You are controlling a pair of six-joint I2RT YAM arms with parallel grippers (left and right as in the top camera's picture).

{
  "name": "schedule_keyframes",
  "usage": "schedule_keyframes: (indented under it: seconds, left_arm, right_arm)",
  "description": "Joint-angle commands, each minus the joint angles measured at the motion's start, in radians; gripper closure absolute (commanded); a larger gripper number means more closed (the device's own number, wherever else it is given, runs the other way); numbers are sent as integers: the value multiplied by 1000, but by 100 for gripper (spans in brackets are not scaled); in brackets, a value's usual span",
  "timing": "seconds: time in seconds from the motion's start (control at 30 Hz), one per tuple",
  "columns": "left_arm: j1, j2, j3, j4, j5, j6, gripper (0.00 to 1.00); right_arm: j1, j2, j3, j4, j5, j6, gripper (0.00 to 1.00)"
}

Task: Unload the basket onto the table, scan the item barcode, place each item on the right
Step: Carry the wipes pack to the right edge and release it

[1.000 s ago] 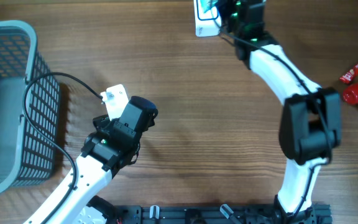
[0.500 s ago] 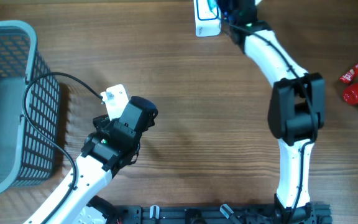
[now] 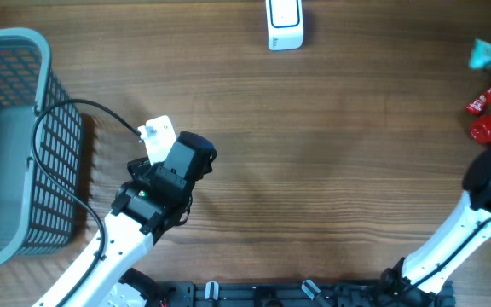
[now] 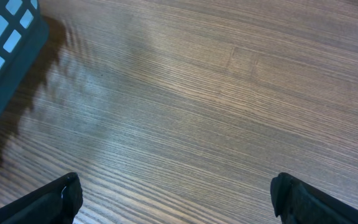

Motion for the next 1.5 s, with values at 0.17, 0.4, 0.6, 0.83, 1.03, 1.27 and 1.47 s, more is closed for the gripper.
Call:
schedule_keyframes:
  seconds: [0.17,0.4,0.6,0.83,1.03,1.27,1.47]
  left_arm:
    - [-3,0,0,2,-20,8,0]
    - [-3,0,0,2,-20,8,0]
    - [-3,0,0,2,-20,8,0]
    - [-3,0,0,2,-20,8,0]
    - [-3,0,0,2,-20,8,0]
    - [-3,0,0,2,-20,8,0]
    - [-3,0,0,2,-20,8,0]
  right_arm:
    - [-77,2,24,-39,-201,-290,0]
    - [-66,-242,26,-127,-414,-647,0]
    - [1,-600,26,-369,-512,-729,0]
    - [1,-945,26,-680,-627,-723,0]
    - [1,-1144,26,-796,-597,-823,0]
    - [2,-1316,-97,-935,-594,-1061,0]
    - [152,-1576,-543,-530,-604,-1057,0]
